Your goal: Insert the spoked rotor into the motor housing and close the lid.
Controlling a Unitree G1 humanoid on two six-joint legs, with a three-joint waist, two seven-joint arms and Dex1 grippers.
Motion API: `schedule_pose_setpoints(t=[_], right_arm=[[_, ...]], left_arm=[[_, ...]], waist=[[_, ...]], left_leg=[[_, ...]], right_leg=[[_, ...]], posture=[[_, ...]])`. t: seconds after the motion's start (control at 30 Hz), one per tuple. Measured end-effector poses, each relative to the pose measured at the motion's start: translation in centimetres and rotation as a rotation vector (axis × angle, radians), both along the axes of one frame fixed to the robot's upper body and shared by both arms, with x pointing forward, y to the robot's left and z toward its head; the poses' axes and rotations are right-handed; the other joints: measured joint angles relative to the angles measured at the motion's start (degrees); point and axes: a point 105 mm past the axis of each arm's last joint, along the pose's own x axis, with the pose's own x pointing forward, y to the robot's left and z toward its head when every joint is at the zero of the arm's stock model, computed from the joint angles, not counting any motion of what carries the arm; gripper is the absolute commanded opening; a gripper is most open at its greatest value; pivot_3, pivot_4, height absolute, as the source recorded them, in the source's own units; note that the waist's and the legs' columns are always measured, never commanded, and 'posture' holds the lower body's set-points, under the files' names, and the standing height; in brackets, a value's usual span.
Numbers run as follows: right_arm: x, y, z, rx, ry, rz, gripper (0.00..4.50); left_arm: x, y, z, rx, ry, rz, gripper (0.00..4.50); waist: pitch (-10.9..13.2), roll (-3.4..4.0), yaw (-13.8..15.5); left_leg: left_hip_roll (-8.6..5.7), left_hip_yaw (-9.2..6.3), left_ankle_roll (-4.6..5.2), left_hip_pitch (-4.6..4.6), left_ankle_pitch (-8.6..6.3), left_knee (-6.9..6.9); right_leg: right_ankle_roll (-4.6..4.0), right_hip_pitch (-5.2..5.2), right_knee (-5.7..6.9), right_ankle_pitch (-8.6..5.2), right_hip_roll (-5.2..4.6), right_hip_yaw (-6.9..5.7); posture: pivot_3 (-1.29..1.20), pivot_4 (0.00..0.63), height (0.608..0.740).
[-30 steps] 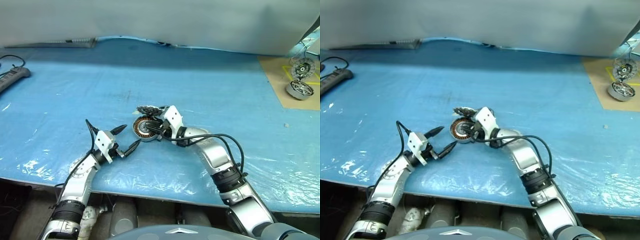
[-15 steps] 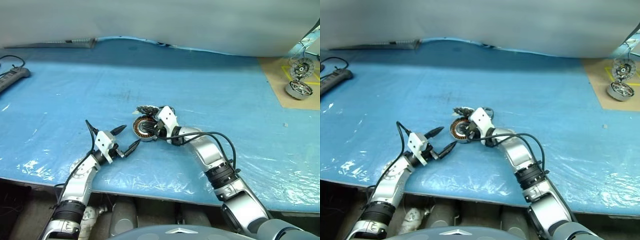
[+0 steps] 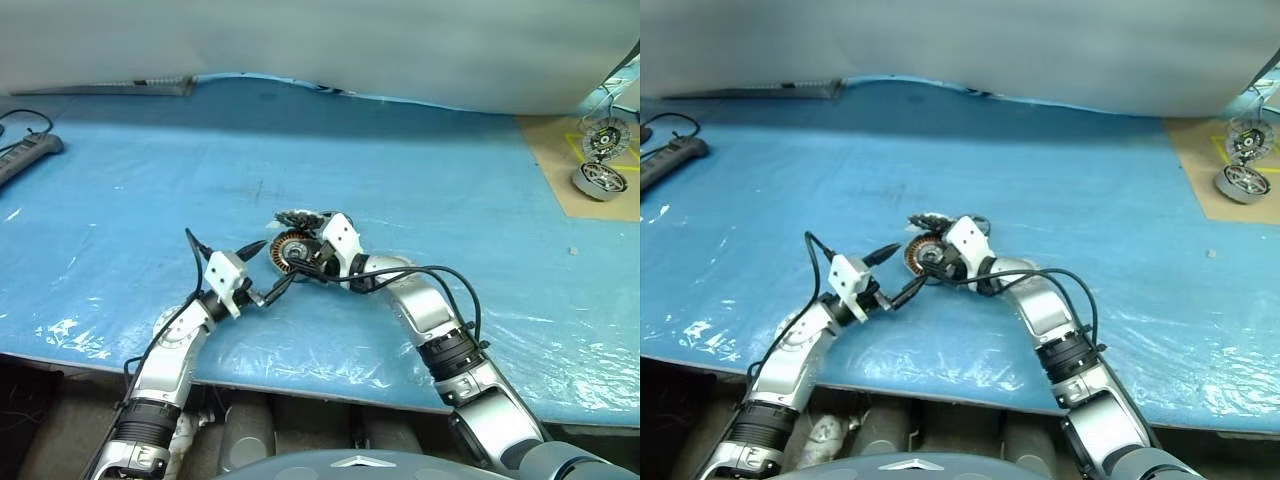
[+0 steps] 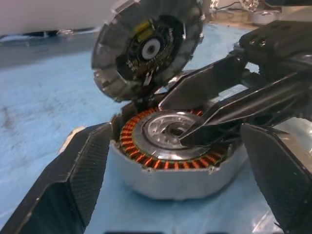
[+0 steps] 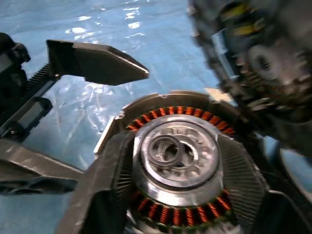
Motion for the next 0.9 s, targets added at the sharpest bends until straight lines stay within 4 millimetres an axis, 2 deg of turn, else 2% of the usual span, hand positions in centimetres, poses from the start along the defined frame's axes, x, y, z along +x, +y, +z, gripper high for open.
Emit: schedule_pose_setpoints(t=[0.2,0.33,0.47,0.5,0.9], right_arm=[[-0.3,-0.7,1.0,0.012,0.006,-0.016,2.9],[-0.8,-0.7,1.3,0.014,0.016,-0.004,1.67],[-0.8,-0.6,1.3,0.011,0.018,-0.006,0.22],[-0.8,-0.5,1.3,0.011,0.021,-0.006,0.04],[-0.9,1.1,0.5,-0.038,0.038,0.019,0.04]], left_arm=[[-0.1,-0.9,0.9,-0.006,0.001,0.005,4.5],[-0.3,-0.6,0.9,-0.003,0.003,-0.001,4.5],[-0.2,-0.1,0.3,0.003,0.021,0.007,4.5],[-0.2,-0.1,0.3,0.002,0.024,0.008,4.5],[-0.2,0.7,0.1,-0.007,0.035,0.035,4.5]], waist=[[0.0,-0.01,-0.06],[0.0,-0.01,-0.06],[0.01,-0.01,-0.04],[0.0,-0.01,-0.04],[0.0,-0.01,-0.05]], left_leg=[[0.01,-0.01,0.0,-0.02,0.0,-0.02],[0.01,-0.01,0.0,-0.02,0.0,-0.02],[0.0,-0.01,0.0,-0.02,0.0,-0.01],[0.0,-0.01,0.0,-0.02,0.0,-0.01],[0.0,-0.01,-0.01,-0.03,0.0,-0.01]], right_leg=[[0.01,-0.04,-0.01,0.0,0.02,0.0],[0.01,-0.04,0.0,0.0,0.03,0.0],[0.01,-0.03,0.0,0.0,0.01,0.0],[0.01,-0.03,0.0,0.0,0.02,0.0],[0.01,-0.04,0.0,0.01,0.02,0.0]], posture=[[0.0,0.15,0.74],[0.0,0.15,0.74],[0.0,0.15,0.74],[0.0,0.15,0.74],[0.0,0.15,0.74]])
